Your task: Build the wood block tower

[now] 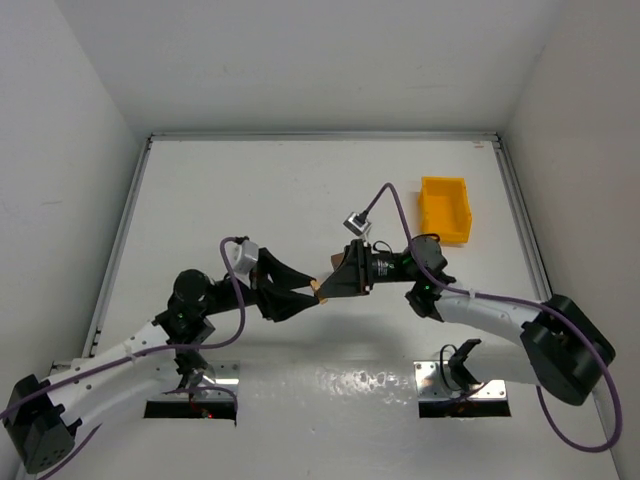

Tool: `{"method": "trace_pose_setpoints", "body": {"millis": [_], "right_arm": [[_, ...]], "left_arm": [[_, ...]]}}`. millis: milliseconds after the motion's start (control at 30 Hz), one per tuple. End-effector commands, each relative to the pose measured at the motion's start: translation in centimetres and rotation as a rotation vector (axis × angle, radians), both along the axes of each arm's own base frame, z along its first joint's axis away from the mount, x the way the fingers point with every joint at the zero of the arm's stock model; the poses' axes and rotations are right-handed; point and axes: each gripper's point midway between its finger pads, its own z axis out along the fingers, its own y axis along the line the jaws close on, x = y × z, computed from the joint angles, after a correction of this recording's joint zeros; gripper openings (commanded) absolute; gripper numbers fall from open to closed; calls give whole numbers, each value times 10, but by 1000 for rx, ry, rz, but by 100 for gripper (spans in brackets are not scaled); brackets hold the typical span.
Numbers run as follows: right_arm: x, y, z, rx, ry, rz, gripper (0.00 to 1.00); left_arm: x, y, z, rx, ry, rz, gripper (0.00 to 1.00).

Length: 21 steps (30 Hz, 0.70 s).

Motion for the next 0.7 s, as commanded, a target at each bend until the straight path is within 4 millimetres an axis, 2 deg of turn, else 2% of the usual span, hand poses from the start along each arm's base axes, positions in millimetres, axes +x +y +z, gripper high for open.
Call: {"method": "trace_pose_setpoints", "body": {"millis": [0, 67, 100, 133, 167, 200, 300, 533, 600, 667], "right_arm": [[24, -1, -72, -264, -10, -157, 23], [26, -6, -81, -315, -77, -190, 23], [26, -11, -95, -370, -132, -192, 23], [27, -14, -99, -391, -164, -202, 23], [30, -21, -112, -462, -217, -224, 23], [33, -25, -117, -500, -250, -234, 23], [37, -35, -127, -568, -339, -254, 23], [38, -37, -122, -567, -379, -261, 22], [37, -37, -123, -569, -380, -255, 22], [37, -41, -126, -581, -404, -261, 22]], "left_arm": [[-15, 5, 45, -119, -65, -18, 43], [-9, 8, 45, -124, 3, 22, 42], [0, 9, 50, -138, 39, 68, 42], [7, 7, 48, -126, 83, 96, 42], [16, 5, 34, -75, 181, 130, 42], [30, 4, 37, -67, 237, 197, 41], [36, 3, 21, -19, 347, 225, 38], [40, 15, 29, -117, 412, 275, 35], [42, 14, 27, -103, 429, 289, 38], [49, 13, 12, -39, 474, 330, 43]]}}
